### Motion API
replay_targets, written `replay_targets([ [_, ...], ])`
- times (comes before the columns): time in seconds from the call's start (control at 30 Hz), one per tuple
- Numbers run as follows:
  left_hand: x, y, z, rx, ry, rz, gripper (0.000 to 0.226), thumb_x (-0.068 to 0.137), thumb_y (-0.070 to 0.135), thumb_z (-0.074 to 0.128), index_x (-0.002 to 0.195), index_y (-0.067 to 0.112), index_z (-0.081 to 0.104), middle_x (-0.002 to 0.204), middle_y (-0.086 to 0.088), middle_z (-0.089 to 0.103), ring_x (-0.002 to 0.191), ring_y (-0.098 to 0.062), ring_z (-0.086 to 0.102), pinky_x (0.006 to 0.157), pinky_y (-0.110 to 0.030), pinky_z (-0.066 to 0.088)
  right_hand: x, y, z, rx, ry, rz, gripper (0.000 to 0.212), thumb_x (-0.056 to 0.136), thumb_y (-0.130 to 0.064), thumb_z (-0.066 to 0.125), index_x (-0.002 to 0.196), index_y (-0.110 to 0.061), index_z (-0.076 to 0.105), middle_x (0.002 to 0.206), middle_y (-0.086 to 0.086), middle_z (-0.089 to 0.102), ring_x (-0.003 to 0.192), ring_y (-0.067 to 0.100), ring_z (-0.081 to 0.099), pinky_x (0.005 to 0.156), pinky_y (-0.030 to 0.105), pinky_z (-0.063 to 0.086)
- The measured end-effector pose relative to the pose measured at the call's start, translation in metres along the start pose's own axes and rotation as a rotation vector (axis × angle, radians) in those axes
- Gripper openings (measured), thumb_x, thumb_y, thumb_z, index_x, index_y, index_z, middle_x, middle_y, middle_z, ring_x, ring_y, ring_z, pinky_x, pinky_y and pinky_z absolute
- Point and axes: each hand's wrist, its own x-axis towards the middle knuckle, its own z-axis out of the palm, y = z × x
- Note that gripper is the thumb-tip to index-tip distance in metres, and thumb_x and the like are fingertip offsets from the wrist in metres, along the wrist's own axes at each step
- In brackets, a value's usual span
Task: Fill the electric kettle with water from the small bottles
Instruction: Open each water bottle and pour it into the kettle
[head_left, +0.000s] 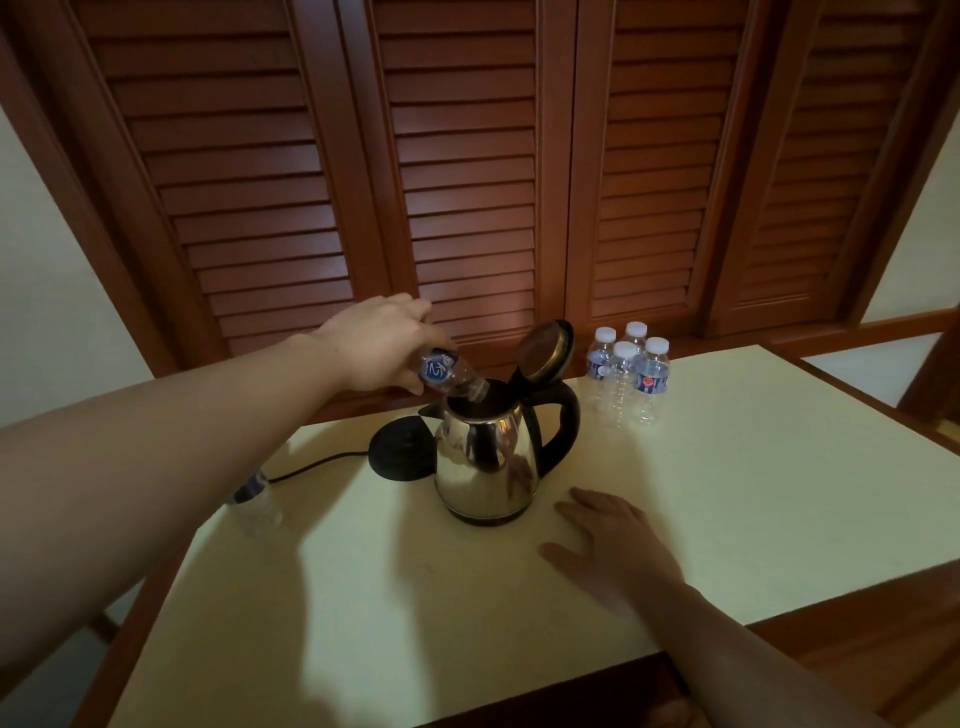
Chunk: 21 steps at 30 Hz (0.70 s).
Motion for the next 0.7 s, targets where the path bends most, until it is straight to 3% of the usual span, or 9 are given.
replay_targets([
  [0.13,-0.014,-0.002,0.019,-0.120,0.088,-0.102,0.070,0.079,0.054,0.081,0.142,0.036,0.055,0.106,0.006,0.053,0.102,-0.018,0.051,0.084,-0.037,0.048,0.000,-0.002,0.000,0.005,-0.002,0.008,0.077,0.088,-0.080,0.044,0.155,-0.043,0.039,0.167,-0.016,0.026,0.154,0.008,0.018,0.124,0.030,0.008],
  [0.27,-0.039,0.001,0.045,-0.392,0.166,-0.334,0.064,0.079,0.055,0.082,0.136,0.038,0.058,0.106,0.009,0.055,0.105,-0.018,0.056,0.089,-0.042,0.051,-0.001,-0.002,0.000,0.005,0.003,0.005,0.075,0.089,-0.079,0.046,0.155,-0.043,0.039,0.167,-0.016,0.026,0.154,0.008,0.018,0.123,0.029,0.008],
  [0.43,-0.087,0.027,0.087,-0.893,0.384,-0.663,0.045,0.077,0.042,0.089,0.113,0.035,0.063,0.097,0.017,0.072,0.084,0.000,0.067,0.073,-0.025,0.052,0.002,-0.001,0.000,0.004,-0.018,-0.004,0.076,0.088,-0.079,0.047,0.154,-0.041,0.041,0.166,-0.016,0.028,0.153,0.010,0.020,0.124,0.032,0.010],
  [0.5,-0.106,0.042,0.106,-1.027,0.416,-0.762,0.044,0.077,0.038,0.090,0.111,0.033,0.063,0.096,0.016,0.074,0.082,0.000,0.070,0.074,-0.031,0.057,0.004,-0.004,0.001,0.000,-0.005,0.000,0.077,0.085,-0.081,0.045,0.150,-0.039,0.048,0.161,-0.012,0.037,0.150,0.012,0.027,0.123,0.035,0.018],
  [0.6,-0.132,0.064,0.131,-1.126,0.407,-0.822,0.047,0.077,0.032,0.090,0.112,0.031,0.059,0.101,0.012,0.075,0.088,-0.001,0.071,0.082,-0.039,0.060,0.004,-0.025,0.000,-0.031,0.005,-0.075,0.070,0.084,-0.075,0.044,0.137,-0.033,0.060,0.139,-0.009,0.054,0.133,0.016,0.044,0.111,0.035,0.036],
  [0.7,-0.153,0.081,0.144,-1.178,0.389,-0.837,0.046,0.079,0.029,0.090,0.112,0.033,0.058,0.106,0.011,0.074,0.093,-0.001,0.070,0.088,-0.038,0.060,0.005,-0.067,0.003,0.014,-0.086,-0.207,0.054,0.093,-0.063,0.055,0.135,-0.029,0.058,0.131,-0.010,0.053,0.124,0.013,0.049,0.105,0.031,0.041],
])
